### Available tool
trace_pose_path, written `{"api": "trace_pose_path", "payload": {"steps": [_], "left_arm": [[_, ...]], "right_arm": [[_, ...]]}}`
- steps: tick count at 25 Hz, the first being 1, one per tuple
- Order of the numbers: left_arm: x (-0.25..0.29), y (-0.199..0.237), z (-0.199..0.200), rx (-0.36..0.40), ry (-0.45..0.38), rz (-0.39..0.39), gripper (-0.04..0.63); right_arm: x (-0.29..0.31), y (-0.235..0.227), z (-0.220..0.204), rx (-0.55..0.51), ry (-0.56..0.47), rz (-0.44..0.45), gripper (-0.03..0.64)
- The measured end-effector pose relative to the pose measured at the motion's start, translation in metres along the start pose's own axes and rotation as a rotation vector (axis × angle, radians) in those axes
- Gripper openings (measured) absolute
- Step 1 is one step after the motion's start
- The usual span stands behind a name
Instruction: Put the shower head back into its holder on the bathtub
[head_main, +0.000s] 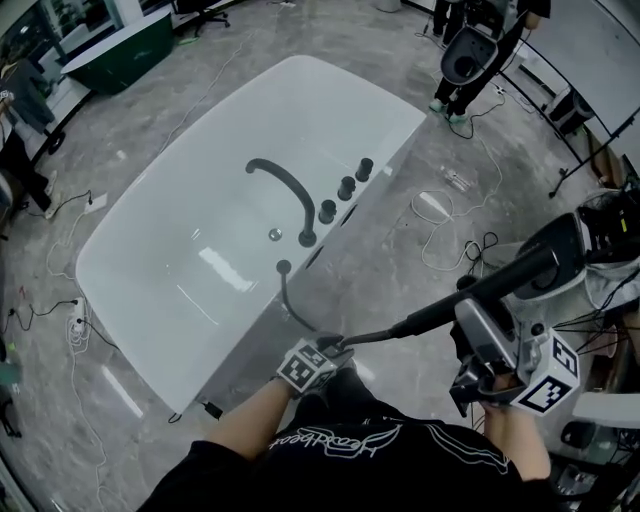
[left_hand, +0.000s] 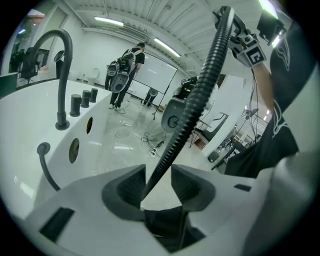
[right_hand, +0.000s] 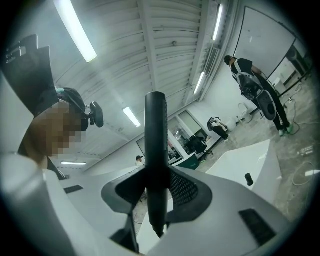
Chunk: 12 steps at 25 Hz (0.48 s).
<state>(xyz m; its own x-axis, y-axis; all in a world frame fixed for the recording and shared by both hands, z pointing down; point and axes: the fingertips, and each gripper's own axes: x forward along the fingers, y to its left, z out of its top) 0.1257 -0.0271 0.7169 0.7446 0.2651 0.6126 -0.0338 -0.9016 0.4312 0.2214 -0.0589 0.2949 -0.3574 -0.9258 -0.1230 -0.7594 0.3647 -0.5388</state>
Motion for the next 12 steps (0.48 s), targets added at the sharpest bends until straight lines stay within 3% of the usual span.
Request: {"api": "trace_pose_path", "payload": {"steps": [2, 7, 12], "left_arm": [[0.003, -0.001, 0.0, 0.021, 0.009, 0.015, 0.092], [-0.003, -0.001, -0.009, 0.049, 0.038, 0.03, 0.067], [-0.018, 0.007, -0.024, 0.016, 0.062, 0.052, 0.063]], "right_arm": [[-0.002, 0.0, 0.003, -0.017, 0.003, -0.009, 0.138], [-0.008, -0.012, 0.007, -0.047, 0.005, -0.051, 0.138], [-0.01, -0.04, 0.004, -0.12, 0.037, -0.15, 0.137]]}}
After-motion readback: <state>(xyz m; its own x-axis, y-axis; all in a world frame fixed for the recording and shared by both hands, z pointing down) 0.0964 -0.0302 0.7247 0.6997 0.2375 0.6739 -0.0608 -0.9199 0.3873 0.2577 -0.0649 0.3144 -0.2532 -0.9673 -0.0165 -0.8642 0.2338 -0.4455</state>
